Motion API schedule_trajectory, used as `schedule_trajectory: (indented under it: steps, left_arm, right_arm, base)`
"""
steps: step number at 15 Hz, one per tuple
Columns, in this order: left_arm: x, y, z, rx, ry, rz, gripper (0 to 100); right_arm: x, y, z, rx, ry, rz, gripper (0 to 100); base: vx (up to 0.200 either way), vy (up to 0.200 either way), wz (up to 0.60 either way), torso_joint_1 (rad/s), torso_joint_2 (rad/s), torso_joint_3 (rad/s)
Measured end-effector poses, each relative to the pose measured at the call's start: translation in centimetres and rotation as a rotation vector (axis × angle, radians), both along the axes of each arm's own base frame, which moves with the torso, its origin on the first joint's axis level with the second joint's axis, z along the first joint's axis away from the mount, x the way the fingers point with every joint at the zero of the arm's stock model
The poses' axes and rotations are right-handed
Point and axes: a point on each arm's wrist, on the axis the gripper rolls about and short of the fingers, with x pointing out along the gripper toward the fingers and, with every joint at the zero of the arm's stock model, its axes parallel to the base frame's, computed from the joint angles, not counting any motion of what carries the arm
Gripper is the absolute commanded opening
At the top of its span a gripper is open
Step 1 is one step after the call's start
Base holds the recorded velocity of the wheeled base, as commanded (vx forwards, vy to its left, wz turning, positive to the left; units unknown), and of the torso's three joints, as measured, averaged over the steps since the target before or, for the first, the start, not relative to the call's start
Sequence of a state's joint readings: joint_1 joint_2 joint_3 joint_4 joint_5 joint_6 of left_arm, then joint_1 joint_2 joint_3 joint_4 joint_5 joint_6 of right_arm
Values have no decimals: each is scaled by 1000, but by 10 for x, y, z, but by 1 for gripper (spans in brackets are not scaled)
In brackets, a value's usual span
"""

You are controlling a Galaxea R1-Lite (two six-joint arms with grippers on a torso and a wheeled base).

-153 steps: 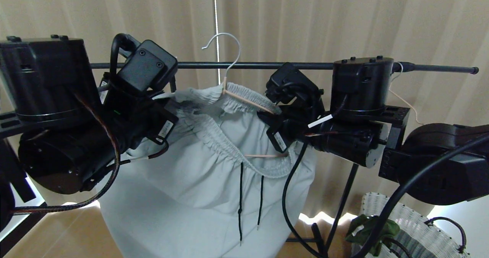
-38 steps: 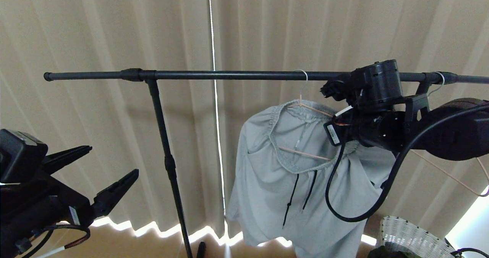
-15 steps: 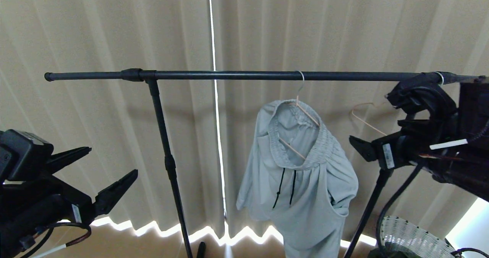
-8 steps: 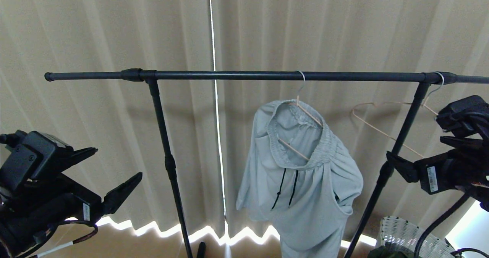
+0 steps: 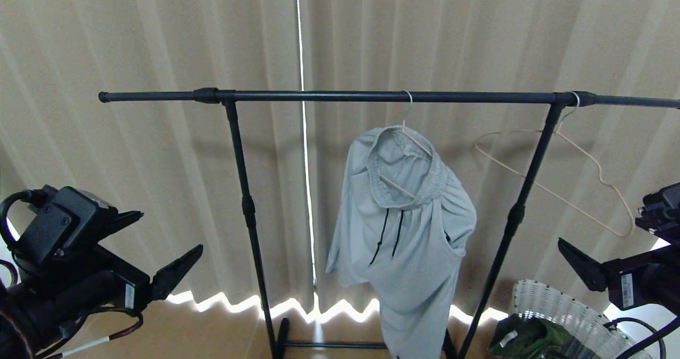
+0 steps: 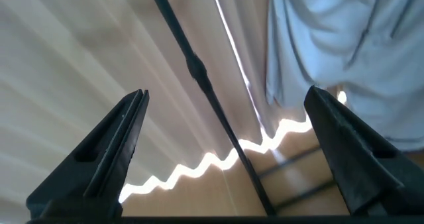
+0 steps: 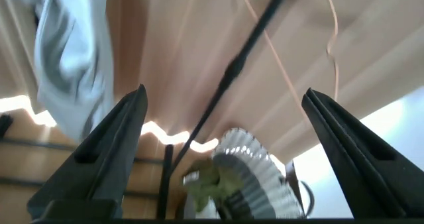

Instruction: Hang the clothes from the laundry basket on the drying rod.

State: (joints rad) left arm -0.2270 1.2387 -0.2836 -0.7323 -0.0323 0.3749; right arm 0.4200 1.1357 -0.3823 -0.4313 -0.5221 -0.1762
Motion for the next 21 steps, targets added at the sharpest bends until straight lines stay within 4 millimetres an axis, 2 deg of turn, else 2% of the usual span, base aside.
schedule_trajectory:
  steps: [2, 9, 16, 21]
  left_arm:
    - [2, 0, -1, 1, 9, 0, 100]
    - [-3, 1, -13, 14, 48, -1, 100]
    - [-8, 2, -18, 14, 67, -2, 100]
    - [-8, 1, -19, 14, 72, -8, 100]
  right_arm:
    - [1, 0, -4, -5, 14, 0, 100]
    - [12, 3, -18, -35, 88, -12, 100]
    - [12, -2, -25, -51, 119, -46, 100]
    - [14, -8, -26, -51, 122, -81, 100]
  base:
    - [-200, 0, 0, 0, 7, 0]
    - [0, 0, 0, 0, 0, 0]
    - [0, 0, 0, 0, 0, 0]
    - [0, 0, 0, -166, 363, 188]
